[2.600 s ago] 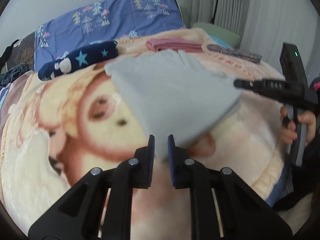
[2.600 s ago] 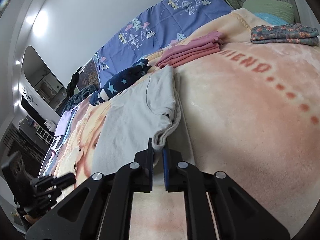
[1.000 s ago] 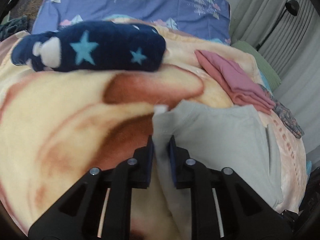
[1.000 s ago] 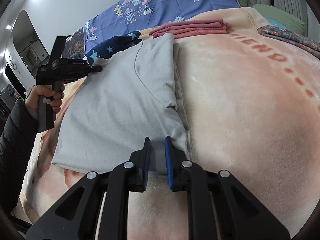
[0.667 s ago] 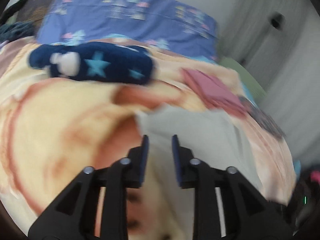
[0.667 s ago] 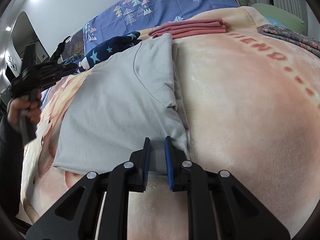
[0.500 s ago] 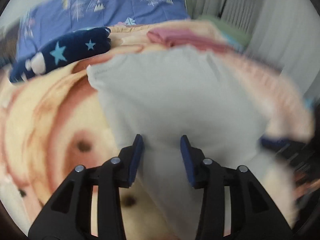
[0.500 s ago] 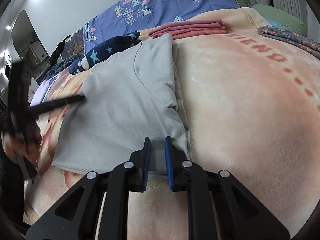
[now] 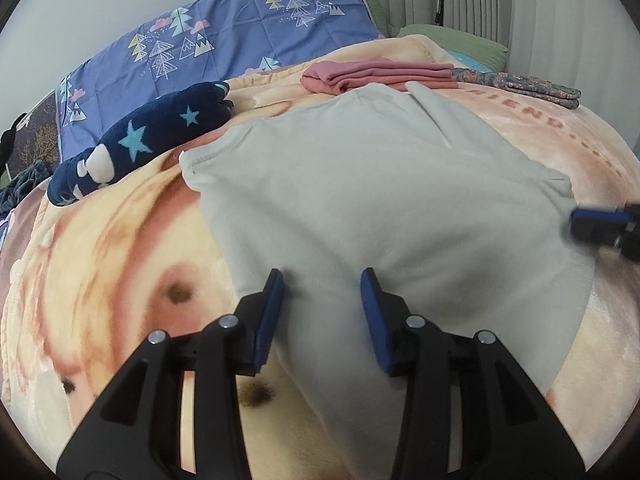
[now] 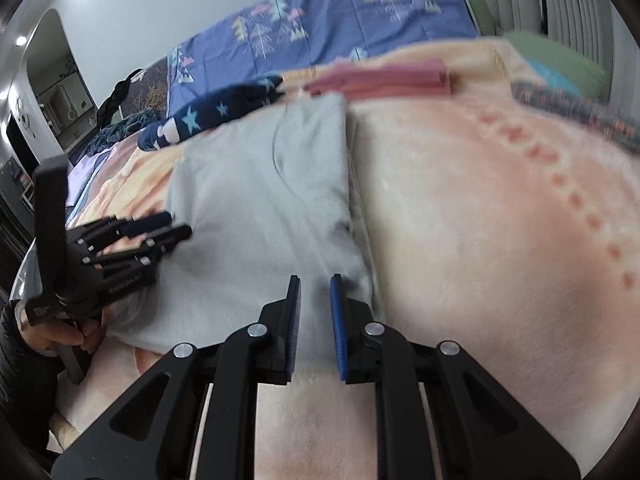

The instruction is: Fold small clothes

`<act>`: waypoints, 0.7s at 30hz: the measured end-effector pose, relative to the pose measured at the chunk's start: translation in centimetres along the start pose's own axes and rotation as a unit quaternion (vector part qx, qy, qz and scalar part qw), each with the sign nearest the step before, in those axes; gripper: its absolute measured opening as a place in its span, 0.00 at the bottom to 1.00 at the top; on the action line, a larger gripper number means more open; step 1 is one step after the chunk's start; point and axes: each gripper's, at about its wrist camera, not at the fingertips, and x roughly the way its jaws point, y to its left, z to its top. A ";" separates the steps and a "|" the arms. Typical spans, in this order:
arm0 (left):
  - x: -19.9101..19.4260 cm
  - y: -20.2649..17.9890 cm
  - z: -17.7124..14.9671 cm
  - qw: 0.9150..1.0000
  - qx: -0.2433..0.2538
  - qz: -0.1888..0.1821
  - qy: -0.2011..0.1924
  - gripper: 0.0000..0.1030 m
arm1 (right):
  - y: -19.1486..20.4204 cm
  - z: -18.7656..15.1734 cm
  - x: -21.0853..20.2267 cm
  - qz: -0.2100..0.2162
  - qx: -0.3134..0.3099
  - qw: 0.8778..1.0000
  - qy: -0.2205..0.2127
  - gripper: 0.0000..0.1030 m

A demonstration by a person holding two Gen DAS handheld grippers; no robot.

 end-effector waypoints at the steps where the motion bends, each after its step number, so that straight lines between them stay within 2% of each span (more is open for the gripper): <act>1: 0.0 0.0 0.0 1.000 0.000 0.000 0.000 0.40 | 0.3 0.6 -0.5 0.002 -0.007 1.000 -0.014 0.16; 3: 0.0 0.0 0.0 1.000 0.000 0.000 -0.001 0.40 | 1.1 2.1 -1.1 0.014 -0.020 0.999 -0.034 0.17; 6: 0.0 0.0 -0.1 1.000 -0.001 0.001 -0.002 0.40 | 1.8 3.9 -0.2 0.022 -0.032 0.998 -0.039 0.17; 8: 0.0 0.1 -0.1 1.000 -0.002 0.001 -0.004 0.40 | 1.6 4.3 1.6 0.025 -0.026 0.999 -0.020 0.17; 10: 0.0 0.1 -0.1 1.000 -0.004 -0.003 -0.004 0.40 | 0.6 3.6 5.2 0.003 -0.010 0.999 0.036 0.15; 11: 0.1 0.1 -0.1 1.000 -0.004 -0.003 -0.004 0.40 | 0.2 3.1 6.3 -0.001 -0.007 0.999 0.038 0.14; 13: 0.0 0.1 -0.1 1.000 -0.005 -0.004 -0.005 0.40 | 0.1 2.9 5.8 0.005 -0.006 1.000 0.022 0.15; 17: -0.4 0.9 0.2 0.999 -0.027 -0.019 -0.003 0.42 | 0.5 3.7 3.6 0.025 -0.024 0.999 0.002 0.32; 18: -0.9 1.3 0.4 0.999 -0.041 -0.026 -0.004 0.51 | 0.2 4.1 3.0 0.026 -0.024 0.999 -0.003 0.45; 19: -1.4 1.9 0.6 0.998 -0.058 -0.030 -0.010 0.69 | -0.4 4.6 2.6 0.020 -0.021 1.000 -0.010 0.51; 21: -2.4 3.0 0.9 0.995 -0.086 -0.033 -0.029 0.71 | -1.9 5.9 2.4 0.009 -0.007 1.000 -0.015 0.54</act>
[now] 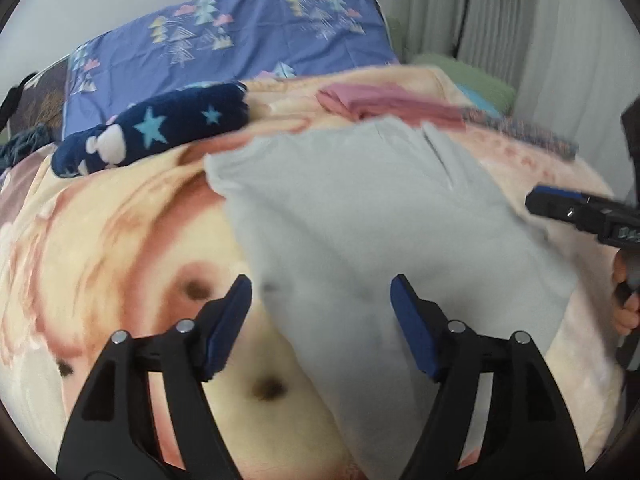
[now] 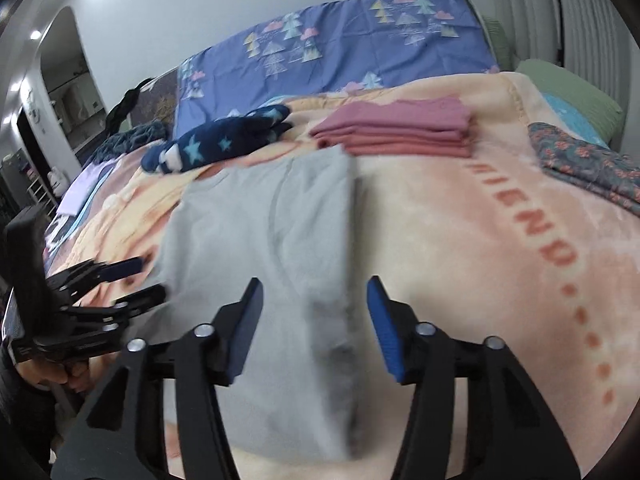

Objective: Fold small clothes
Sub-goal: 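Grasp the folded grey shirt with the left gripper while the right gripper grasps it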

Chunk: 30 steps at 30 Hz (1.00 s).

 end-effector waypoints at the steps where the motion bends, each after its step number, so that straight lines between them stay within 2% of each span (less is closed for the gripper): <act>1: -0.2 0.4 0.3 1.000 -0.005 -0.002 -0.003 0.71 | -0.8 0.5 0.3 0.002 0.011 1.000 0.006 0.54; 4: 0.9 1.0 0.7 1.000 -0.008 0.009 0.019 0.72 | -2.9 1.8 2.4 0.047 0.056 0.996 0.047 0.54; 8: 3.9 1.7 -0.2 0.996 -0.040 -0.036 0.077 0.72 | -3.5 2.2 5.4 0.097 0.082 0.988 0.086 0.54; 10: 4.5 2.6 -0.3 0.993 -0.066 -0.061 0.078 0.73 | -3.6 2.1 7.0 0.109 0.084 0.985 0.106 0.54; 13: 5.2 3.8 0.0 0.988 -0.090 -0.089 0.087 0.73 | -3.9 2.7 8.0 0.127 0.089 0.981 0.113 0.54; 16: 6.4 3.7 1.1 0.988 -0.081 -0.090 0.096 0.74 | -4.2 4.0 9.4 0.158 0.086 0.974 0.135 0.53; 18: 7.0 3.4 2.1 0.989 -0.071 -0.084 0.096 0.74 | -4.5 5.2 10.7 0.174 0.088 0.970 0.148 0.47; 21: 8.4 3.5 3.3 0.989 -0.075 -0.081 0.097 0.74 | -4.7 6.4 12.3 0.188 0.098 0.966 0.147 0.40; 26: 9.1 3.8 3.2 0.990 -0.071 -0.089 0.083 0.68 | -4.2 5.6 12.1 0.171 0.066 0.976 0.121 0.35; 30: 8.9 3.7 3.4 0.990 -0.069 -0.089 0.079 0.58 | -4.0 5.8 12.1 0.162 0.054 0.978 0.116 0.31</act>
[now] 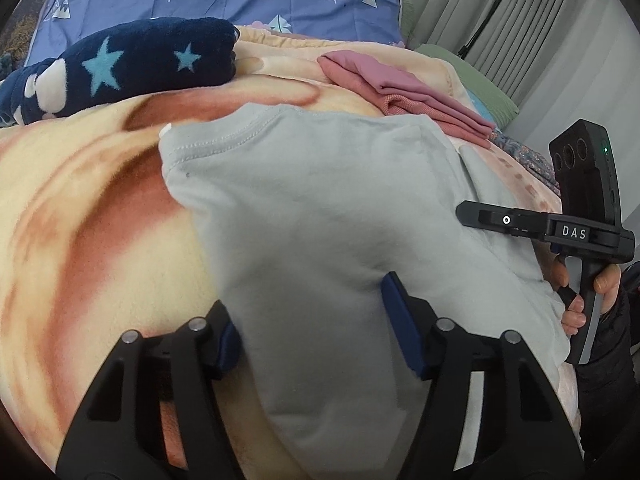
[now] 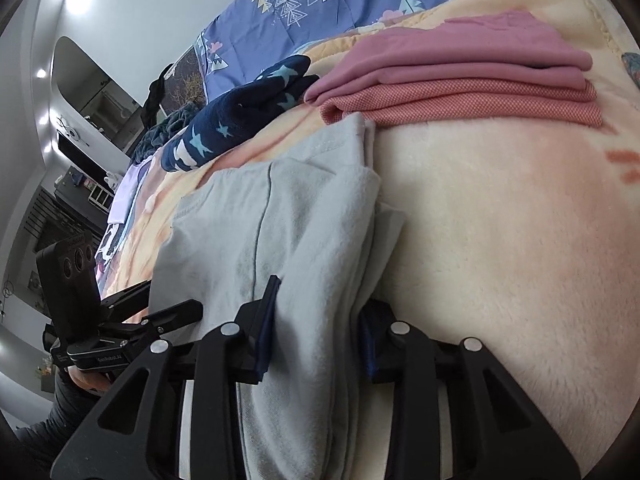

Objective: Fold small clothes
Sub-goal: 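Grasp the folded grey shirt with the left gripper while the right gripper grasps it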

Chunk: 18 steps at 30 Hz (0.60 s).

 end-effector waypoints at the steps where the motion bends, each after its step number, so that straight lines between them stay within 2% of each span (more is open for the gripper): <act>1: -0.1 -0.2 0.0 1.000 0.004 0.002 -0.003 0.51 | 0.2 0.0 -0.1 -0.001 -0.004 1.000 -0.003 0.28; 2: -0.5 -0.4 -0.1 1.000 0.007 0.004 -0.007 0.45 | 0.5 -0.1 -0.2 -0.003 -0.010 1.000 -0.008 0.22; 3: -0.9 -0.7 -0.1 1.000 0.011 0.006 -0.012 0.33 | 1.1 -0.2 -0.6 -0.008 -0.021 1.000 -0.016 0.18; 4: -1.3 -1.0 0.0 1.000 0.013 0.008 -0.017 0.26 | 1.9 -0.4 -1.0 -0.017 -0.034 0.999 -0.023 0.17; 7: -3.3 -2.6 0.3 0.998 0.038 0.026 -0.039 0.23 | 4.6 -0.7 -2.5 -0.053 -0.082 0.994 -0.055 0.15; 12: -7.3 -5.5 0.7 0.992 0.083 0.040 -0.087 0.22 | 7.9 -1.7 -6.2 -0.062 -0.111 0.986 -0.111 0.14; 18: -10.6 -8.2 0.8 0.985 0.110 0.039 -0.125 0.22 | 9.8 -3.4 -11.0 -0.070 -0.126 0.975 -0.170 0.14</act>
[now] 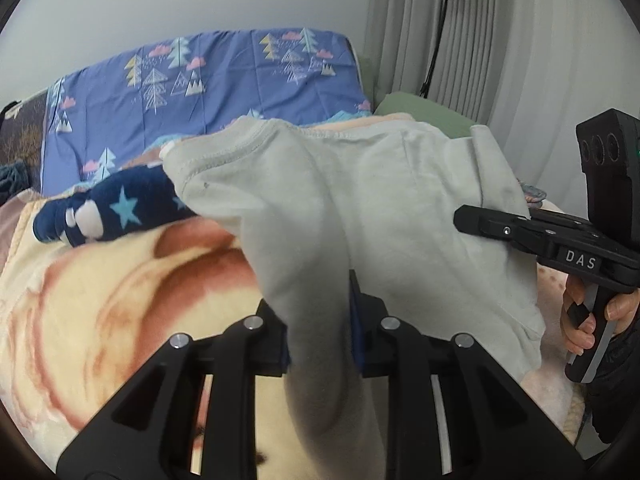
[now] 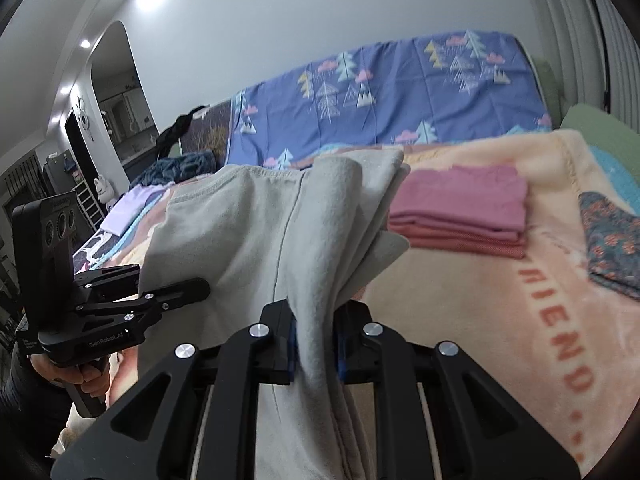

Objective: Fold small clothes
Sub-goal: 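Lift the grey shirt with both grippers and carry it beside the patterned cloth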

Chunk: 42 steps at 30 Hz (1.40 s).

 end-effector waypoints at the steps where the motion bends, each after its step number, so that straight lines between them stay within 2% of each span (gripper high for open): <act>1: -0.3 -0.5 0.3 1.000 0.005 -0.001 -0.005 0.22 | 0.2 0.0 -0.9 -0.004 -0.003 1.000 -0.009 0.14; 5: -1.5 -2.8 1.3 0.999 0.032 -0.004 -0.023 0.22 | 0.3 0.2 -3.9 -0.015 -0.008 0.999 -0.036 0.14; 11: -1.8 -7.3 3.1 0.996 0.080 -0.016 -0.038 0.22 | -1.6 0.0 -8.7 -0.045 0.003 0.996 -0.076 0.14; 18: 0.0 -14.6 5.9 0.987 0.149 -0.044 -0.047 0.22 | -6.1 -0.7 -14.7 -0.105 0.031 0.987 -0.114 0.14; 27: 4.3 -23.1 9.3 0.973 0.208 -0.086 -0.048 0.22 | -12.4 -1.5 -20.5 -0.178 0.066 0.971 -0.146 0.14; 32: 6.8 -26.4 11.7 0.965 0.239 -0.089 -0.051 0.22 | -15.7 -0.7 -21.9 -0.211 0.075 0.962 -0.158 0.14; 35: 9.1 -27.9 13.5 0.964 0.245 -0.083 -0.052 0.22 | -18.0 0.3 -22.0 -0.228 0.078 0.957 -0.164 0.14; 42: 14.7 -30.6 18.0 0.960 0.271 -0.047 -0.054 0.22 | -23.3 3.5 -20.3 -0.271 0.091 0.943 -0.169 0.14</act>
